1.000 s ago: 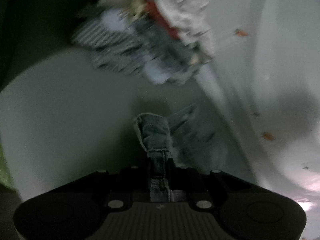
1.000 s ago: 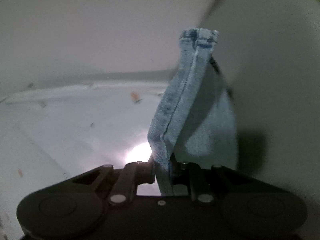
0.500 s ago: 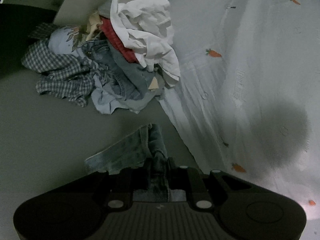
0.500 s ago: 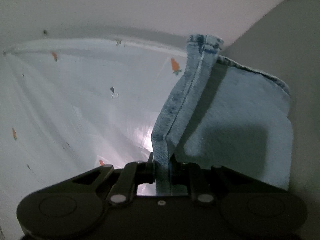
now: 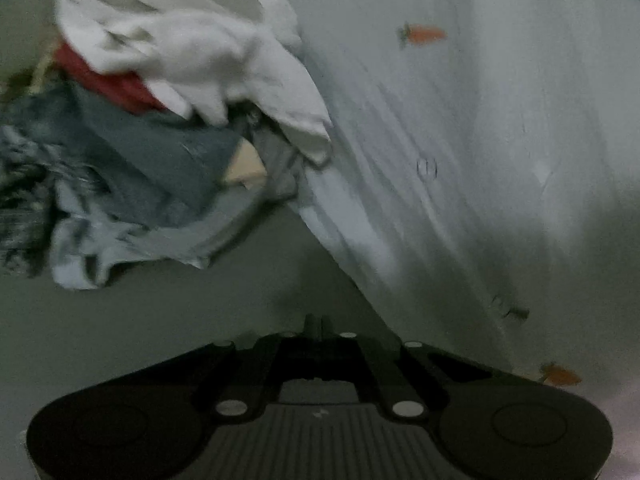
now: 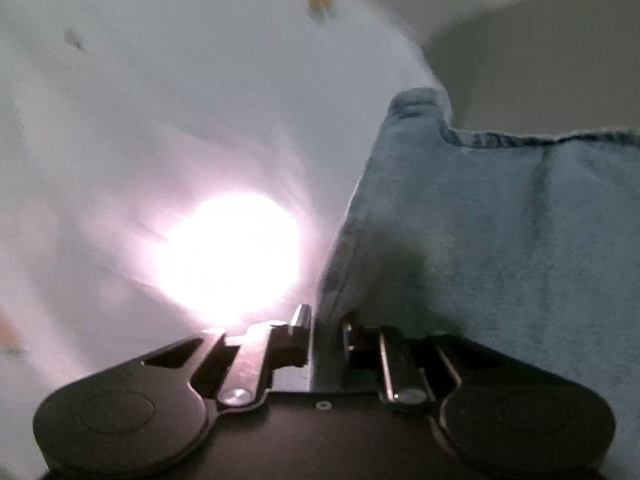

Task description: Fold clothes

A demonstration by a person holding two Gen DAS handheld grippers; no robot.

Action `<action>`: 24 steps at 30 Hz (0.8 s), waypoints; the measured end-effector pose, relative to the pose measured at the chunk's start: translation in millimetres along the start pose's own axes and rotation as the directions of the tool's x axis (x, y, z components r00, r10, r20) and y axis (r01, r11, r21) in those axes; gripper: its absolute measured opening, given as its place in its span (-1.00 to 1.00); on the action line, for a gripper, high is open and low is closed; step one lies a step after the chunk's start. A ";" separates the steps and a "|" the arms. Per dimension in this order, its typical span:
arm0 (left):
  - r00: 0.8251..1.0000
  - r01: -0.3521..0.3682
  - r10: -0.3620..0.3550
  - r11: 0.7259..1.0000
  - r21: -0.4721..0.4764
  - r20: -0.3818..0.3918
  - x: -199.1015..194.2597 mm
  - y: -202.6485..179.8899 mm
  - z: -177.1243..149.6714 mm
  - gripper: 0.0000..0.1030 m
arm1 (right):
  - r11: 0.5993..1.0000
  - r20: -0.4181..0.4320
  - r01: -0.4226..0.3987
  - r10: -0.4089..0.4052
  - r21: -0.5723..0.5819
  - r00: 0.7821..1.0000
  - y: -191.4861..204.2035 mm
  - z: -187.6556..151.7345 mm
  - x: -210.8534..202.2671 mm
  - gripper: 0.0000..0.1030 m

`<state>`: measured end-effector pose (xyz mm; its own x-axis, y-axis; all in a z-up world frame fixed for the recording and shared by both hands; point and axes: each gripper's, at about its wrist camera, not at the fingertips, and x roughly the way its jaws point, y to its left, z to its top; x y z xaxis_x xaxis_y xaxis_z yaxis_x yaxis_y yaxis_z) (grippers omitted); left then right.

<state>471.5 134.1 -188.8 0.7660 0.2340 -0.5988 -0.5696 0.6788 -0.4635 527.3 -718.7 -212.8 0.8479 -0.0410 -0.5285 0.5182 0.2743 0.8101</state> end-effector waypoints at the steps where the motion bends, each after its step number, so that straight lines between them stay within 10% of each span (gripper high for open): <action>1: 1.000 -0.001 0.001 0.999 0.039 -0.012 4.8 -6.4 -4.6 -0.99 | 1.000 -0.017 0.014 -0.014 -0.013 1.000 1.2 -5.3 11.7 -0.11; 14: 0.966 0.038 0.057 0.934 0.356 -0.252 -23.6 -31.7 -104.8 -0.34 | 0.825 0.195 0.294 -0.226 -0.482 0.955 -32.0 -50.6 -105.3 0.31; 18: 0.958 0.052 0.083 0.890 0.453 -0.273 -39.8 -42.1 -134.8 -0.17 | 0.839 0.228 0.377 -0.308 -0.392 0.924 -81.8 -37.6 -139.1 0.31; 24: 0.958 0.056 0.124 0.804 0.592 -0.260 -41.8 -62.7 -156.6 0.19 | 0.928 0.244 0.288 -0.230 -0.237 0.942 -121.2 -25.7 -152.7 -0.14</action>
<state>428.5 -27.3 -236.9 0.5851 0.1274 -0.8009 -0.2384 0.9710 -0.0198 332.1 -721.0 -236.8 0.7071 -0.3358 -0.6223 0.6982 0.4706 0.5394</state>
